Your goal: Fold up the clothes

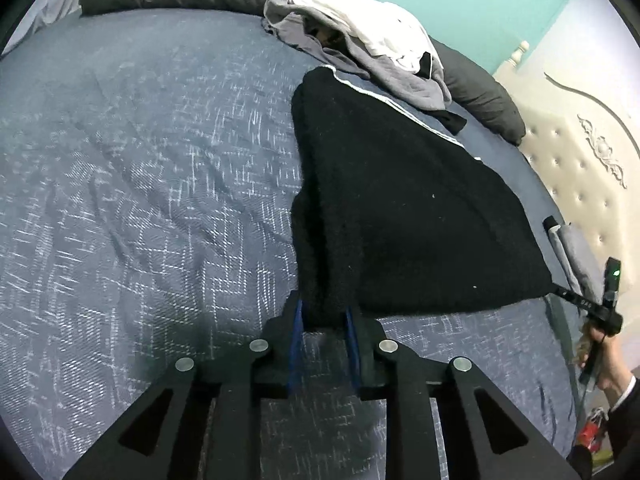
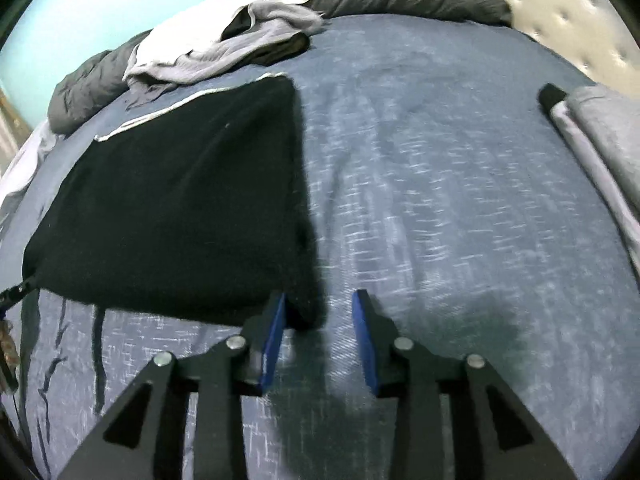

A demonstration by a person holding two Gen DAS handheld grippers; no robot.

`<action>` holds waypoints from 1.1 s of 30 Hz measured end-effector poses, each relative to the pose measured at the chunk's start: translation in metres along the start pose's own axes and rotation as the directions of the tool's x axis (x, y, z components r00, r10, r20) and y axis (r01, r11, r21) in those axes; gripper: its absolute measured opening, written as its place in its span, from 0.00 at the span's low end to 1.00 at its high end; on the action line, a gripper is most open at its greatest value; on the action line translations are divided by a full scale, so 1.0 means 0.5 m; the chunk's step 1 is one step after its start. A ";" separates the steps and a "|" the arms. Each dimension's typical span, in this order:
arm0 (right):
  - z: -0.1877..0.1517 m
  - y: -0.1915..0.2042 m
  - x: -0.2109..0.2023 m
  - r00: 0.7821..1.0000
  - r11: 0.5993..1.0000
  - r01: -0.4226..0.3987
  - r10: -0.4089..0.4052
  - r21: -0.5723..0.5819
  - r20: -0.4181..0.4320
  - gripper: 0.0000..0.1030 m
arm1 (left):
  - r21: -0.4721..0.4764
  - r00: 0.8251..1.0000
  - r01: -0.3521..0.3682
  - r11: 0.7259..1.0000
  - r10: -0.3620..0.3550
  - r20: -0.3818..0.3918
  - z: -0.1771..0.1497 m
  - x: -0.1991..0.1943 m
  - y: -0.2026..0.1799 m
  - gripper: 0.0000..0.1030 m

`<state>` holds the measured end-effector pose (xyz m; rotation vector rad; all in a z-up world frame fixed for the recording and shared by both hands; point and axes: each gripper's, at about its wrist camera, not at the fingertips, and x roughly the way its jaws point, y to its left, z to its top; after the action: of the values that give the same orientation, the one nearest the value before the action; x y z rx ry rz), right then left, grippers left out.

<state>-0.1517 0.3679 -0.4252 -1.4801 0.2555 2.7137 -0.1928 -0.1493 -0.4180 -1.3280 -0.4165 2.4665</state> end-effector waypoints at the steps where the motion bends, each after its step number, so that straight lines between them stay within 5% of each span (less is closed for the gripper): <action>1: 0.001 0.003 -0.010 1.000 1.000 0.024 -0.024 0.007 0.008 0.33 | -0.002 1.000 -0.005 1.000 0.005 0.006 0.000 -0.004 -0.002 0.22; 7: 0.028 0.083 -0.092 0.988 0.998 0.056 -0.060 0.031 0.142 0.33 | -0.026 0.997 -0.043 0.999 0.045 0.065 0.004 -0.027 0.001 0.29; 13: 0.057 0.274 -0.086 0.978 0.984 -0.165 0.172 -0.070 0.121 0.21 | -0.047 0.993 -0.059 0.997 0.064 0.101 0.006 -0.046 0.009 0.33; 17: 0.060 0.401 -0.038 0.969 0.964 -0.225 0.237 -0.139 0.071 0.17 | -0.053 0.988 -0.091 0.994 0.097 0.124 0.005 -0.061 0.016 0.33; 25: 0.022 0.490 0.080 0.983 0.972 -0.183 0.179 -0.146 -0.040 0.12 | -0.100 0.990 -0.069 0.993 0.081 0.117 0.000 -0.067 0.048 0.33; 33: 0.008 0.490 0.066 0.989 0.981 -0.148 0.147 -0.124 -0.017 0.08 | -0.096 0.991 -0.057 0.994 0.067 0.112 -0.004 -0.066 0.041 0.33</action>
<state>-0.2009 0.1256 -0.4201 -1.5632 0.2075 2.8896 -0.1765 -0.1809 -0.4025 -1.2551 -0.5313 2.6136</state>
